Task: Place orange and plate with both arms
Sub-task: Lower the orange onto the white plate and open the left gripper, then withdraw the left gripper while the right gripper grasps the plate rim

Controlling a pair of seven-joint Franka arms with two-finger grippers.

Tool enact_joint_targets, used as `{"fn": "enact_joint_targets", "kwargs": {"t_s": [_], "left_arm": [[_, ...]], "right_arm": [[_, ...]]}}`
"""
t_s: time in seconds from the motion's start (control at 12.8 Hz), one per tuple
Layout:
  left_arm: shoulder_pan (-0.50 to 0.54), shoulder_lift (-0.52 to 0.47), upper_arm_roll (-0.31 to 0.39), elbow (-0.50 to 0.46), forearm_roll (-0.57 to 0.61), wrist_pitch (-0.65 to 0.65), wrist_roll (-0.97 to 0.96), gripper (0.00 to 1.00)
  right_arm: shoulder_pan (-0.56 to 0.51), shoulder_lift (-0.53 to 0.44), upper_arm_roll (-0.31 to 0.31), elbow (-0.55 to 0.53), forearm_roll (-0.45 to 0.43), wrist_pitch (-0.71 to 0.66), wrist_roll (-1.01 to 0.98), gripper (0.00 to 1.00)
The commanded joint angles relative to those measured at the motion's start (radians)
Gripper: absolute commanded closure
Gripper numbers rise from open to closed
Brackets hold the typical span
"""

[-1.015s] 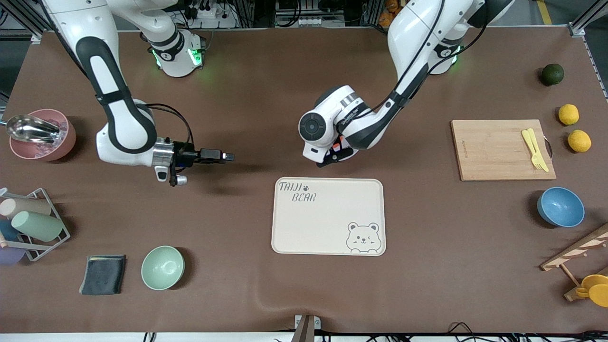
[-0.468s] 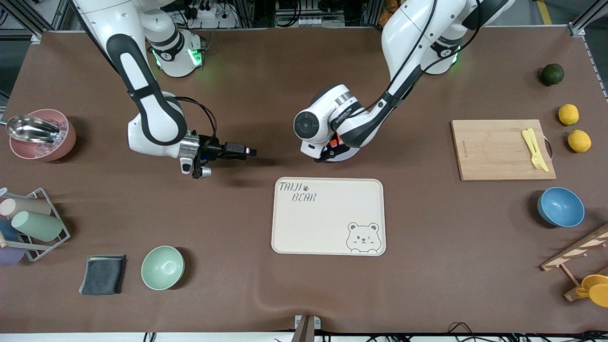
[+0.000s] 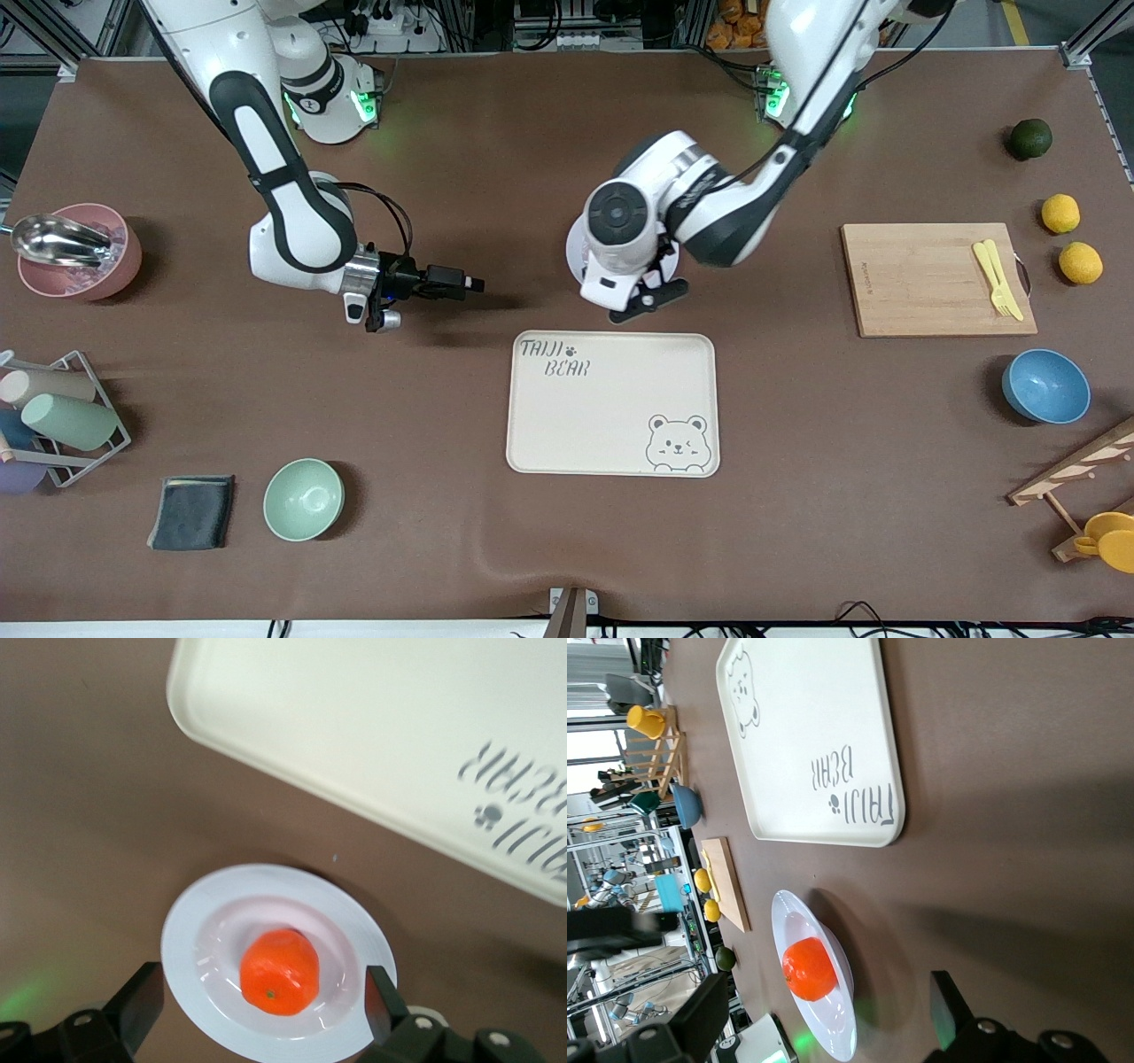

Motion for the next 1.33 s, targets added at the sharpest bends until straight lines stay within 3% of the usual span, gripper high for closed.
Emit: {"fn": "enact_joint_targets", "kwargs": {"t_s": [0.0, 0.39, 0.55, 0.7, 1.09, 1.25], "left_arm": [[0.078, -0.101, 0.0, -0.021, 0.013, -0.04, 0.112, 0.0], [0.225, -0.245, 0.002, -0.034, 0.012, -0.138, 0.399, 0.0], [0.276, -0.305, 0.025, -0.044, 0.007, -0.172, 0.545, 0.0], [0.27, -0.375, 0.12, -0.064, -0.007, -0.184, 0.698, 0.0], [0.212, -0.507, 0.414, -0.067, -0.047, -0.284, 1.089, 0.0], [0.212, -0.535, 0.457, -0.052, -0.048, -0.313, 1.16, 0.0]], "right_arm": [[0.046, 0.016, -0.007, -0.01, 0.091, 0.012, -0.078, 0.0], [0.147, 0.075, -0.005, -0.008, 0.292, 0.006, -0.191, 0.0], [0.196, 0.118, -0.005, -0.004, 0.418, 0.0, -0.277, 0.07], [0.23, 0.126, -0.005, 0.001, 0.473, 0.0, -0.289, 0.16], [0.308, 0.172, -0.005, 0.021, 0.591, 0.0, -0.337, 0.27], [0.34, 0.192, -0.007, 0.038, 0.635, 0.003, -0.345, 0.3]]}}
